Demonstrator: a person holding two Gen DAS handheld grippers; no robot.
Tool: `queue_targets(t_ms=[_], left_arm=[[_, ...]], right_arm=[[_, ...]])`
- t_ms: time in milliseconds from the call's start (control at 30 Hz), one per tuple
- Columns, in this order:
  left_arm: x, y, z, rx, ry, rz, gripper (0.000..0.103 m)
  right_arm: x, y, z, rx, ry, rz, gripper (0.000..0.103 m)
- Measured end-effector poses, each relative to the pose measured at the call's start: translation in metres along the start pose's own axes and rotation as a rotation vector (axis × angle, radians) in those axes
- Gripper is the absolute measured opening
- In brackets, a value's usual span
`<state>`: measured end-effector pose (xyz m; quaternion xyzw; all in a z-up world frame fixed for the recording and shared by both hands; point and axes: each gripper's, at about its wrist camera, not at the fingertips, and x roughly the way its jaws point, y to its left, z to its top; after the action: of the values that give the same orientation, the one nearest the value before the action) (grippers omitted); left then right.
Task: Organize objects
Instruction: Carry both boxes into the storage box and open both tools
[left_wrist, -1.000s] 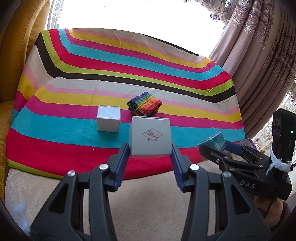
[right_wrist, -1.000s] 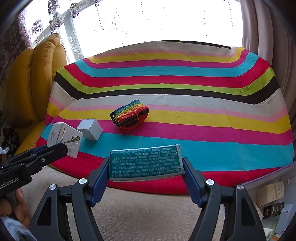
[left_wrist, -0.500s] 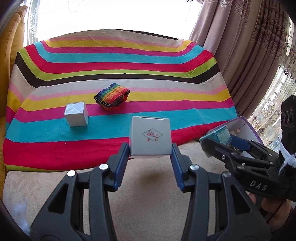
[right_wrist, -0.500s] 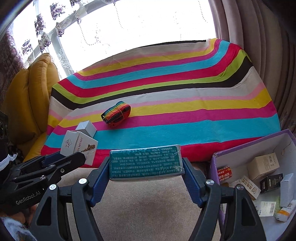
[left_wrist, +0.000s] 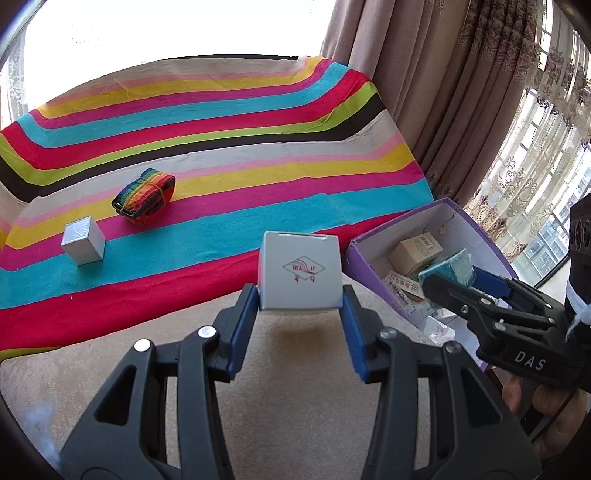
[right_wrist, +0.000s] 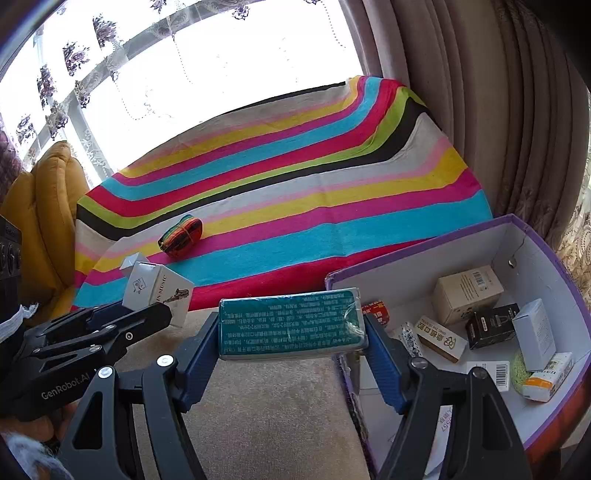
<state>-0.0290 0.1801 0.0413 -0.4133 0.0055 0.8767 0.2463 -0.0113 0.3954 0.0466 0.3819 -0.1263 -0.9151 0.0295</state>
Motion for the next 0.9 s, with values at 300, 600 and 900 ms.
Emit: queue_targets(t_ms=[300,600,900], left_arm=[[0.012,-0.052,0.009,0.088,-0.001,-0.107,0.049],[0.023,-0.098,0.015,0.180,0.021,-0.297,0.052],[0.020,-0.097,0.016,0.166,0.006,-0.294,0.069]], right_arm=[[-0.028,-0.065,-0.005,0.064,-0.047,-0.245,0.075],[-0.050,-0.104,0.000,0.104,-0.093,-0.397,0.077],[-0.052,-0.111,0.002,0.104,-0.097,-0.447,0.088]])
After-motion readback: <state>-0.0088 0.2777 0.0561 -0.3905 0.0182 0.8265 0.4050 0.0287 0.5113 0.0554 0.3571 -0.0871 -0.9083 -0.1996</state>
